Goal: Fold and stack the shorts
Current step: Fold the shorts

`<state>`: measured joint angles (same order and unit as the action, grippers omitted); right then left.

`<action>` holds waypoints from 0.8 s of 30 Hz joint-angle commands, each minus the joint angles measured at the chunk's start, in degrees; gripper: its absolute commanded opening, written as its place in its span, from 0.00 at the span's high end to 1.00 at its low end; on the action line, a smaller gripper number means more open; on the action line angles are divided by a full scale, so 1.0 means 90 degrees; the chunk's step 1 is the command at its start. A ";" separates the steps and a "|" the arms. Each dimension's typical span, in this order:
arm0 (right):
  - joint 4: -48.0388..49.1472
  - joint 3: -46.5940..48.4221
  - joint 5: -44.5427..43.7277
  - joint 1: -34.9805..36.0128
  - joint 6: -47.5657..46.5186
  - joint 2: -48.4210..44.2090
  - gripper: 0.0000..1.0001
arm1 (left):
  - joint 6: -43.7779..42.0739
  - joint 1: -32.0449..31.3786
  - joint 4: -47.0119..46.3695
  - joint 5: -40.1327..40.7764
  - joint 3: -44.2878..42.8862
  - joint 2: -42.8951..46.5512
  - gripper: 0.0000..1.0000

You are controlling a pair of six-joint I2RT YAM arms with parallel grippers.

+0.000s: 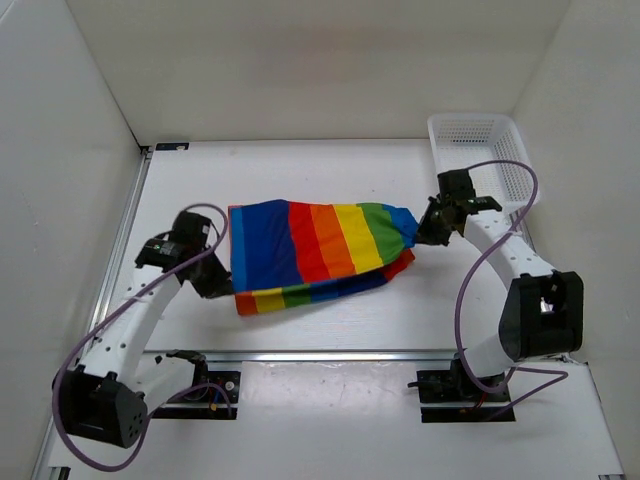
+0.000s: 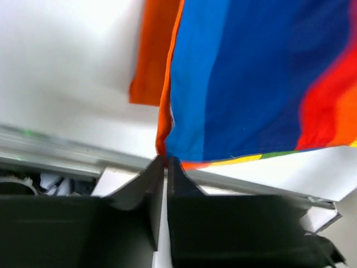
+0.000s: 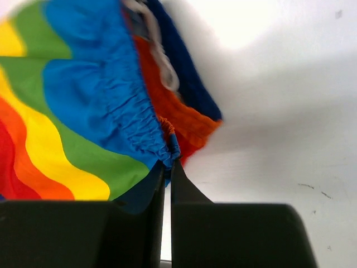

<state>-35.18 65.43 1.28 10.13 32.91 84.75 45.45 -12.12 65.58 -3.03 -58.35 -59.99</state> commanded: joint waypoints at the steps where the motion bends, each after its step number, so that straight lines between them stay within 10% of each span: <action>1: 0.0197 -0.0422 -0.0084 -0.0032 -0.0159 0.0066 1.00 | 0.0350 -0.0089 -0.0536 -0.0503 0.0973 -0.0034 0.77; 4: 0.0256 -0.0483 0.0189 0.0027 -0.0374 0.0066 0.42 | 0.0263 -0.0089 -0.0617 -0.0368 0.1268 -0.0345 0.28; 6: 0.0091 -0.0483 0.0084 0.0027 -0.0452 0.0066 0.20 | 0.0195 -0.0089 -0.0529 -0.0095 0.0939 -0.0629 0.26; 19: -0.0309 0.0776 -0.0047 0.0027 -0.1477 0.0883 0.16 | -0.0518 0.0379 -0.1299 0.0504 -0.0382 -0.2698 0.29; 24: -0.0145 0.0914 0.0502 0.0095 -0.1859 0.1666 0.16 | -0.0752 0.0809 -0.2002 0.0308 -0.0216 -0.3450 0.68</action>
<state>-36.27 73.30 2.52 10.44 19.88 96.64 41.34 -6.63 52.31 0.62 -60.64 -90.50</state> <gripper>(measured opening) 0.845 0.363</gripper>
